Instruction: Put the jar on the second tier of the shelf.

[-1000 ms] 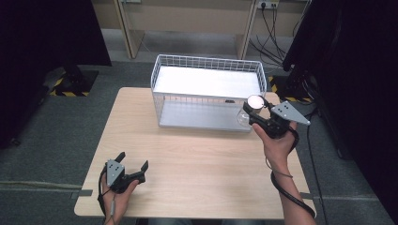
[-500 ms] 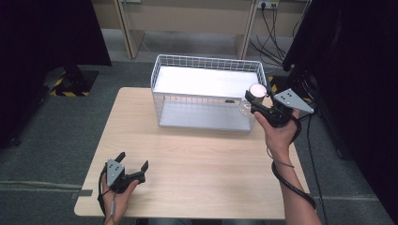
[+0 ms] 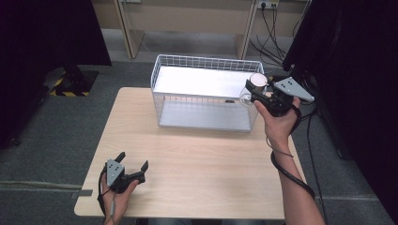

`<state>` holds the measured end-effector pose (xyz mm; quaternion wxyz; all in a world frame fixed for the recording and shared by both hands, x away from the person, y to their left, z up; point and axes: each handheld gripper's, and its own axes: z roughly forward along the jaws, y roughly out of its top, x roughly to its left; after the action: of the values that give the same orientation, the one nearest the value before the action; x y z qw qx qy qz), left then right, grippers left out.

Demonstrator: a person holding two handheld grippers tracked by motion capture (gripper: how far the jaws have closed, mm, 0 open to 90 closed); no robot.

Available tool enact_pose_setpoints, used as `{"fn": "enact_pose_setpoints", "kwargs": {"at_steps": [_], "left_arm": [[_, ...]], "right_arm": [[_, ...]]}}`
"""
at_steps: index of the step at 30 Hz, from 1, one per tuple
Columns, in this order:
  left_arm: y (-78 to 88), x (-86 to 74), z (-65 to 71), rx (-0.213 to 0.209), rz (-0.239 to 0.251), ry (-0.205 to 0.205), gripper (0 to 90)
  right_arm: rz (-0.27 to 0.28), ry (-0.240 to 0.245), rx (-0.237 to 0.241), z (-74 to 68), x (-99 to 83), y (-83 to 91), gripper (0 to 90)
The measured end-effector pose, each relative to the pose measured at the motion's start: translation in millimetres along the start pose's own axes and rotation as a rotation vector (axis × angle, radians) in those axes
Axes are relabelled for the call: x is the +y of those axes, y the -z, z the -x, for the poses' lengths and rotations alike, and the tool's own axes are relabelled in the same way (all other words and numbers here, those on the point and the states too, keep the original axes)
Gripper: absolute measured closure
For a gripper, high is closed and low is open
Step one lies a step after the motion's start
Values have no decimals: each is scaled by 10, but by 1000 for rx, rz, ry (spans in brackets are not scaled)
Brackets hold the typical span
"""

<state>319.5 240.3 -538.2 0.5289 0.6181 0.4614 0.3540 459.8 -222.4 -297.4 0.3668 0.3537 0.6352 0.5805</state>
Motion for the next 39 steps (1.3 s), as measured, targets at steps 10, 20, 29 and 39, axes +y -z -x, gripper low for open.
{"fn": "enact_pose_setpoints", "kwargs": {"at_steps": [10, 20, 29, 39], "left_arm": [[-2, 1, 2, 1, -2, -1, 26], [-1, 0, 2, 1, 0, -1, 25], [1, 0, 0, -2, 1, -1, 24], [3, -1, -2, -4, 1, -1, 24]], "right_arm": [[-16, -18, -25, 61, 32, -130, 404], [-35, -30, -46, 125, 85, -282, 404], [-57, -43, -65, 186, 87, -415, 404], [-74, -58, -82, 240, 115, -560, 404]]}}
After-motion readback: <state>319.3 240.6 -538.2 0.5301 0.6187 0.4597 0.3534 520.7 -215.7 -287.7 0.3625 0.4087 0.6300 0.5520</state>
